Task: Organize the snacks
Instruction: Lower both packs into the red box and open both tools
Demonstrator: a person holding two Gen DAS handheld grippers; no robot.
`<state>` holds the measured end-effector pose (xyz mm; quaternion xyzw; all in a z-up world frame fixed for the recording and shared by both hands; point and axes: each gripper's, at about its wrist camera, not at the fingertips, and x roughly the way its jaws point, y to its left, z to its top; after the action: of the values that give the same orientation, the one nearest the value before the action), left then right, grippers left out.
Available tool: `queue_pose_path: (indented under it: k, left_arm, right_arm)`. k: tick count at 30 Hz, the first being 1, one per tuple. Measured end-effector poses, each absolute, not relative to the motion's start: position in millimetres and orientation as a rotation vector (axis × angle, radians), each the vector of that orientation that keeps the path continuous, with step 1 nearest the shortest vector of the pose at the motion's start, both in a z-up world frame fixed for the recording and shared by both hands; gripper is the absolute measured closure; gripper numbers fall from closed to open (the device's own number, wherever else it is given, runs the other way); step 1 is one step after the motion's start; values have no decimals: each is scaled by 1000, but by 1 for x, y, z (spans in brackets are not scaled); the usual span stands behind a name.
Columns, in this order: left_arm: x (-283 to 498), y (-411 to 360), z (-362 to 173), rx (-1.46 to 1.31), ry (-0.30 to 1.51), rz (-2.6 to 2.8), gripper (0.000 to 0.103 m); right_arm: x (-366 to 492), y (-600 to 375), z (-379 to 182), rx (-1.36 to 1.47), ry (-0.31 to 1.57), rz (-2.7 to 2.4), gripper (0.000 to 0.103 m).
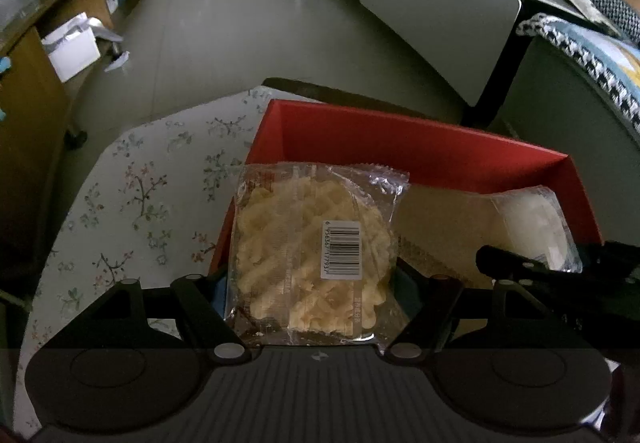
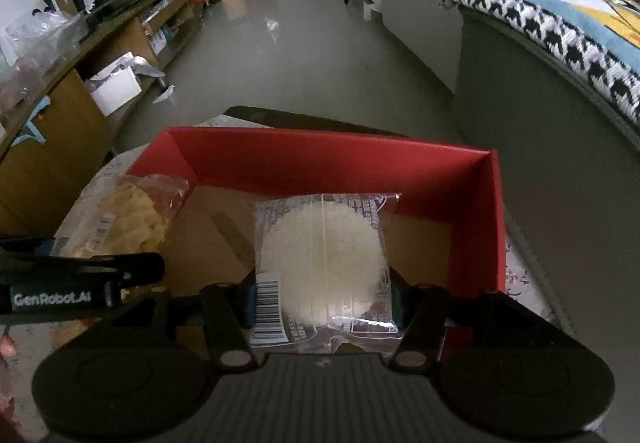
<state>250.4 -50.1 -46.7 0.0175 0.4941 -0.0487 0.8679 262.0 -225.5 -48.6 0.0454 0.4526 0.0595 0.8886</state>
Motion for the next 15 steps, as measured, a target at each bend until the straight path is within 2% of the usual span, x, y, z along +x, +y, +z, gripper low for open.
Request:
queue_pose_path:
  k: [8, 15]
  left_arm:
    - [247, -53, -42, 63, 1002, -93, 13]
    - [240, -53, -35, 77, 983, -88, 12]
  right_arm:
    - [258, -221, -43, 80, 903, 133, 36]
    - [250, -219, -33, 60, 890, 115, 35]
